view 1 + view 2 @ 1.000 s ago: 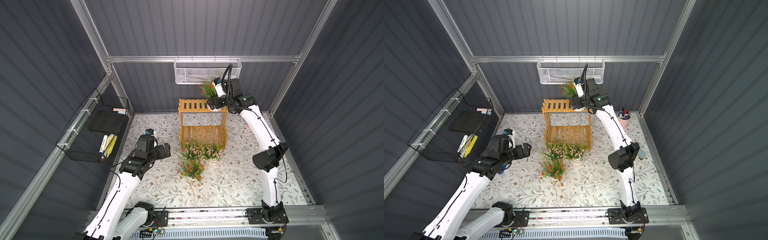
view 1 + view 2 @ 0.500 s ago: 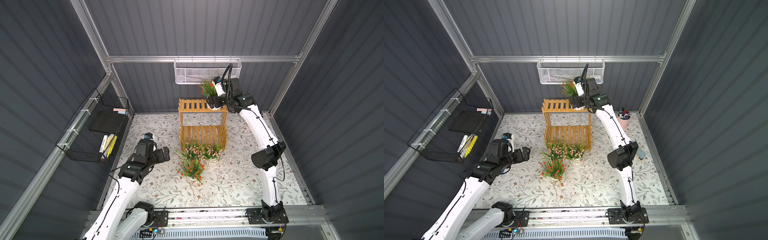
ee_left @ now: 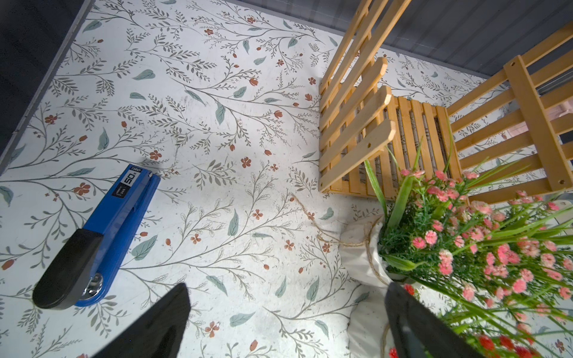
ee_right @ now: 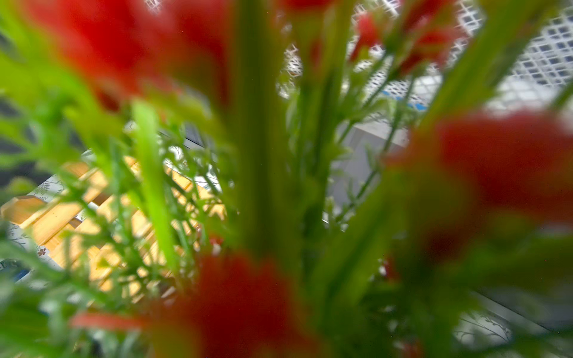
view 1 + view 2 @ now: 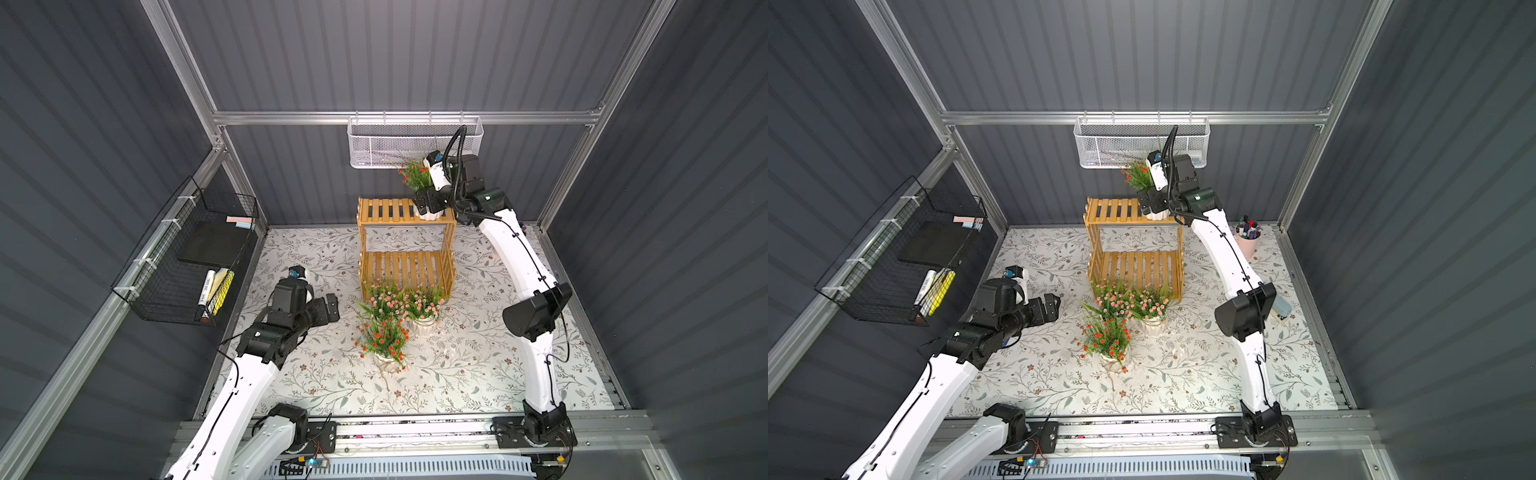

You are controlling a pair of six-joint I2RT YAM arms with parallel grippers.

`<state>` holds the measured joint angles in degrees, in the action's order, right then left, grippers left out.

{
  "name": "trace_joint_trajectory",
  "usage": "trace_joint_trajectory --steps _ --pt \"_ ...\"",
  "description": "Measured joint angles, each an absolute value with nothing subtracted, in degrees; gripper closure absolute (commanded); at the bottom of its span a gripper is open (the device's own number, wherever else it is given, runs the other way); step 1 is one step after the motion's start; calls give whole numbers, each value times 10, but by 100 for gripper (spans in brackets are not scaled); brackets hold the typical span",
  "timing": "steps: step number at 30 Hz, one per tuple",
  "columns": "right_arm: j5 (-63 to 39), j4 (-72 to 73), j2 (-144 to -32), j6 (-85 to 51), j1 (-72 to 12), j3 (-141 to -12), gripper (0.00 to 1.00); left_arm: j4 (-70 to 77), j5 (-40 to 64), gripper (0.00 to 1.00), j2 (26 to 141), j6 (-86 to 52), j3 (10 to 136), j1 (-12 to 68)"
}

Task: Place the baby's breath potted plants on the rack by color
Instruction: Place the baby's breath potted plant on the rack.

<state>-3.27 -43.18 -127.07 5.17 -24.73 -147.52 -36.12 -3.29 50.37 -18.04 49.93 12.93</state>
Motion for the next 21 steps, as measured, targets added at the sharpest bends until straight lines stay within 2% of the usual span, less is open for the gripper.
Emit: trace_joint_trajectory --steps 6,21 --pt "-31 -416 -1261 54 -247 -1449 1 -361 -32 0 512 -180 500 129" --pt "-26 -322 -1119 56 -246 -1273 1 -376 -20 1 576 -162 569 129"
